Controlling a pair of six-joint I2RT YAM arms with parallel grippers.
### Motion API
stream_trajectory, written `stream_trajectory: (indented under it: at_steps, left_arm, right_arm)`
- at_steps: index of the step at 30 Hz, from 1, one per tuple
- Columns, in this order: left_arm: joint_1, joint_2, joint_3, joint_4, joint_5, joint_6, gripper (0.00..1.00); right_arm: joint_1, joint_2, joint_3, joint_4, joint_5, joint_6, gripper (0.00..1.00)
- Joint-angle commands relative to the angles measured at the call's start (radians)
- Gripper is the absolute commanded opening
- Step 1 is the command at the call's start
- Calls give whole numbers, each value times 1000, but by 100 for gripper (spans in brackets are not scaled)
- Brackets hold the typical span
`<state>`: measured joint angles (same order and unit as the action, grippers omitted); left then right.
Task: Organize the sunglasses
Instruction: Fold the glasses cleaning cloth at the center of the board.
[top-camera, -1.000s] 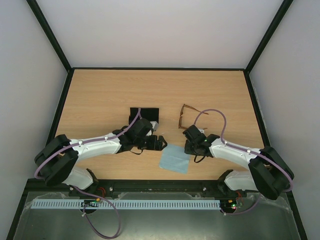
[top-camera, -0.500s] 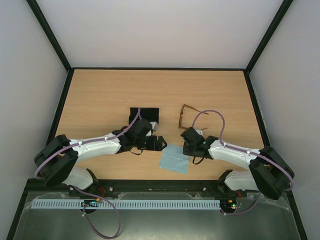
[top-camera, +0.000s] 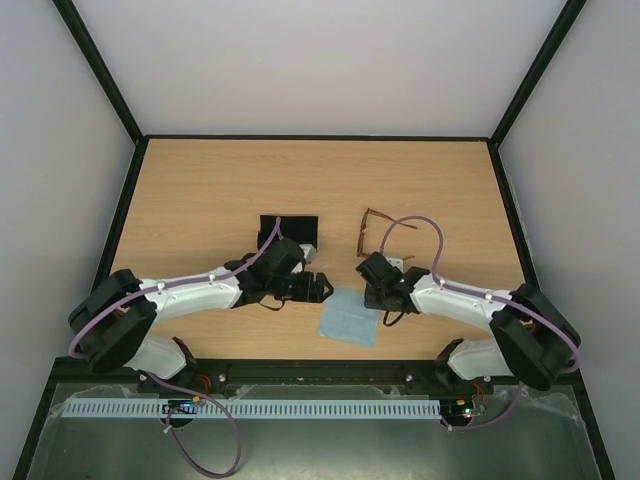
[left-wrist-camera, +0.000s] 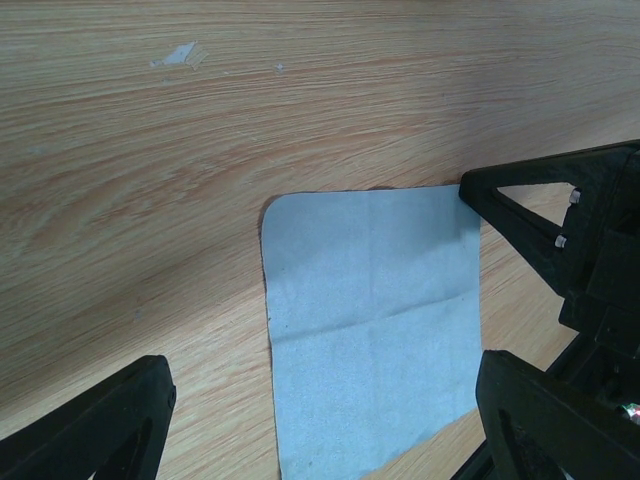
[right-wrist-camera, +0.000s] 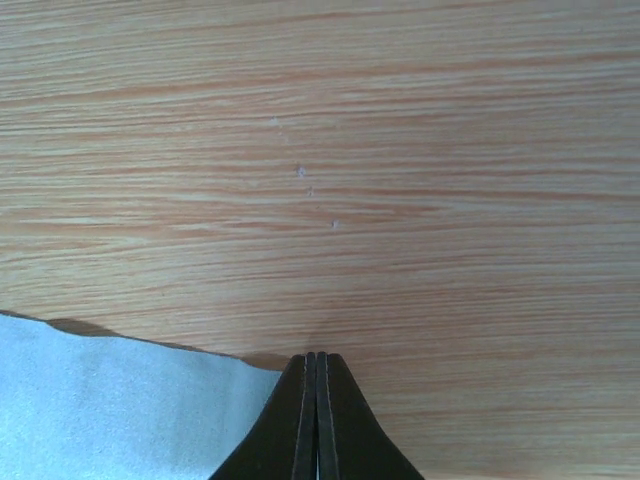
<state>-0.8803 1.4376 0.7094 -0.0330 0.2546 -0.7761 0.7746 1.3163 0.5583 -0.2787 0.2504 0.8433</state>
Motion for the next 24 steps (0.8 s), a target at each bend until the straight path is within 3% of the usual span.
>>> stream_trajectory:
  at_steps: [1, 12, 15, 16, 18, 24]
  left_arm:
    - [6, -8, -1, 12, -2, -2, 85]
    - [18, 36, 41, -18, -33, 20, 81]
    - [27, 76, 75, -37, -41, 46, 57]
    - [27, 94, 93, -50, -50, 55, 44]
    - [26, 132, 127, -71, -65, 72, 30]
    - [25, 213, 171, -89, -86, 94, 22]
  right_arm:
    - [2, 38, 49, -87, 61, -37, 1]
    - [-15, 119, 151, -74, 86, -114, 1]
    - [-20, 132, 169, -74, 85, -128, 1]
    - [-22, 134, 171, -74, 83, -131, 1]
    - [-22, 133, 174, -71, 78, -136, 1]
    - [-23, 132, 168, -62, 65, -143, 1]
